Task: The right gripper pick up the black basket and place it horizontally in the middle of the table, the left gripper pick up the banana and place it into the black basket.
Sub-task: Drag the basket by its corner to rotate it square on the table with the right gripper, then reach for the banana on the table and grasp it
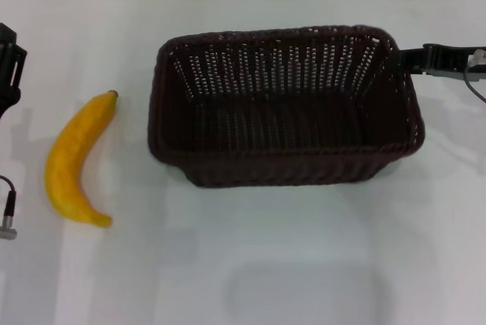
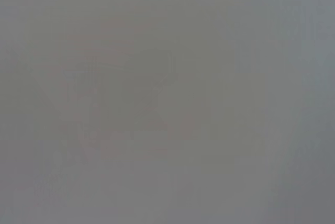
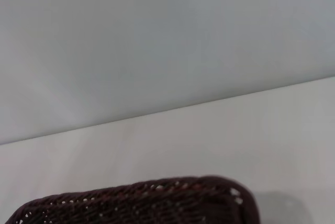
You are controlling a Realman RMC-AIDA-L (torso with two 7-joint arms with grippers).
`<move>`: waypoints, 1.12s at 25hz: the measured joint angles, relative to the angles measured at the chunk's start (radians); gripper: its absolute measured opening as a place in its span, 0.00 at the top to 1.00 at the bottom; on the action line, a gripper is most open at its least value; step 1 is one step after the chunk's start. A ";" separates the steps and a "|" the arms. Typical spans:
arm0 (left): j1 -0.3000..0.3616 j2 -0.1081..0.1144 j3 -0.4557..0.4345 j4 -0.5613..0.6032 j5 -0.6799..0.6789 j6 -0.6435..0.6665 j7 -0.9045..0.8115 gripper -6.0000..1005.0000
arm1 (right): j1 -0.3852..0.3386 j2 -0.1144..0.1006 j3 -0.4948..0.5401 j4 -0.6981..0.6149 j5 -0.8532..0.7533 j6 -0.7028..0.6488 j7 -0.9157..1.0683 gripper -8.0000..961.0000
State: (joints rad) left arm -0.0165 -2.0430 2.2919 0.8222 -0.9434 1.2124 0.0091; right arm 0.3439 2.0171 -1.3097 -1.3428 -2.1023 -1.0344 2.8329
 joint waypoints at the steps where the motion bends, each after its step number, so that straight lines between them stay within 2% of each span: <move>1: 0.000 0.000 0.000 0.000 0.000 0.000 0.000 0.13 | -0.004 0.000 0.000 -0.005 0.001 0.002 -0.002 0.68; 5: 0.003 0.000 0.003 0.000 0.000 0.000 0.000 0.13 | -0.029 -0.004 0.007 -0.037 0.011 0.035 -0.019 0.60; 11: 0.003 0.000 0.006 0.000 0.000 -0.001 0.000 0.13 | -0.054 -0.010 0.034 -0.063 0.028 0.094 -0.098 0.37; 16: -0.001 0.002 0.005 0.000 0.000 -0.011 0.000 0.13 | -0.067 -0.008 0.006 -0.069 0.052 0.232 -0.265 0.29; 21: -0.003 0.003 0.000 -0.001 0.000 -0.008 0.004 0.13 | -0.078 -0.008 -0.017 -0.008 0.059 0.440 -0.428 0.28; 28: -0.009 -0.002 -0.032 0.008 0.020 -0.001 0.013 0.13 | -0.078 -0.008 -0.106 0.153 0.055 0.907 -0.575 0.28</move>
State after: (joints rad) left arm -0.0258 -2.0447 2.2595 0.8300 -0.9231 1.2113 0.0225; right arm 0.2662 2.0094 -1.4159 -1.1901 -2.0469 -0.1273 2.2579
